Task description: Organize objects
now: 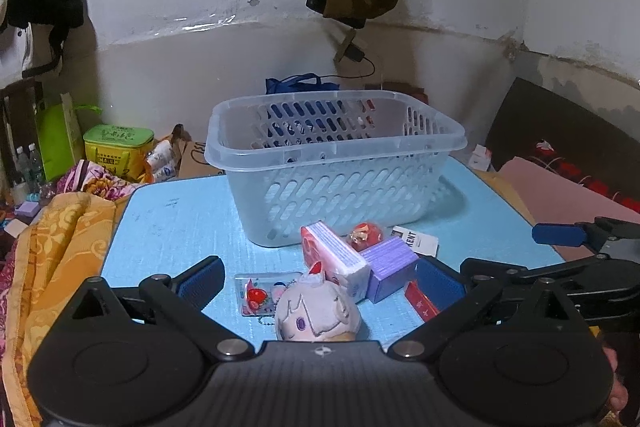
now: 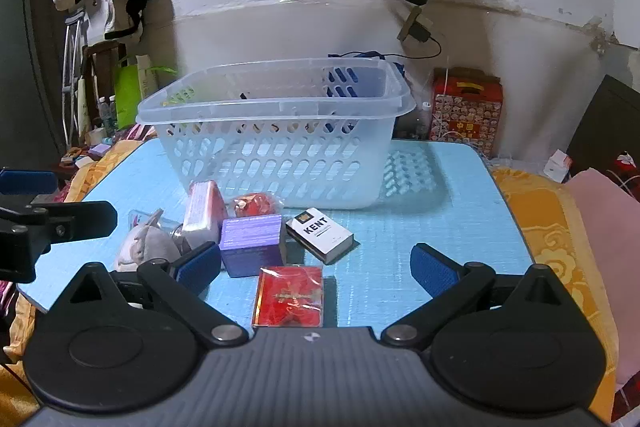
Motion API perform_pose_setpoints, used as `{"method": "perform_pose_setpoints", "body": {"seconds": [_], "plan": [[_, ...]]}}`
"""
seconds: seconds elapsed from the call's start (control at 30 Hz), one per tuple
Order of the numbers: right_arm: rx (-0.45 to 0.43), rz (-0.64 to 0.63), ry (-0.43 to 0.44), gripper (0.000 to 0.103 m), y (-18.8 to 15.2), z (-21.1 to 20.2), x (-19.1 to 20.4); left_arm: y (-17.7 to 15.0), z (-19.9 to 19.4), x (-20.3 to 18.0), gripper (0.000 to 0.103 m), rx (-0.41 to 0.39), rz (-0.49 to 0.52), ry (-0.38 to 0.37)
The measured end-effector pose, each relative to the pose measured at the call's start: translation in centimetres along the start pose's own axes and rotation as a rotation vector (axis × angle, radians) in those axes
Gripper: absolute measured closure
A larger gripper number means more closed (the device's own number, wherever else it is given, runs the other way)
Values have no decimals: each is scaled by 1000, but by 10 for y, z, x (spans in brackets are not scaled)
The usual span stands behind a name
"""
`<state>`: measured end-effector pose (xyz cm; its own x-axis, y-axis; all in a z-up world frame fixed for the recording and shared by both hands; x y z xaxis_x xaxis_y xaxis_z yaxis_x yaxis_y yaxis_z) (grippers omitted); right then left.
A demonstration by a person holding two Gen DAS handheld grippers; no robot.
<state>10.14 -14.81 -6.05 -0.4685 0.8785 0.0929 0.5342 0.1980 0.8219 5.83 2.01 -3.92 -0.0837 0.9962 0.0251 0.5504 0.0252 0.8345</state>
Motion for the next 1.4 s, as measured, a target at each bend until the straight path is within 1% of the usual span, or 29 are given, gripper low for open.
{"method": "perform_pose_setpoints", "body": {"seconds": [0.2,0.27,0.5,0.77,0.97,1.4], "plan": [[1,0,27,0,-1,0,2,-1,-1,0,0,6,-5,-12],[1,4,28,0,-1,0,1,-1,0,0,0,10,-10,-15],[3,11,26,0,-1,0,1,-2,1,1,0,17,-1,11],[3,7,2,0,-2,2,-1,-3,2,-1,0,23,30,30],[9,23,25,0,-3,2,-1,-3,2,0,0,29,23,28],[12,1,32,0,-3,3,3,-5,2,-2,0,34,28,22]]}}
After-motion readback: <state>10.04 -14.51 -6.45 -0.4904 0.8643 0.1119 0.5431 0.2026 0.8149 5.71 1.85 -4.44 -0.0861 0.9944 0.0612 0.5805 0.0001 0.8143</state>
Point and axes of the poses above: each gripper's, at about its wrist camera, not at the fingertips, and z roughly the way its jaws point, x to its left, y to its top, the point moved 7 cm from there along z, roughly the way its jaws point, and after that the axes turned 6 degrees about y, right-handed, at the moved point
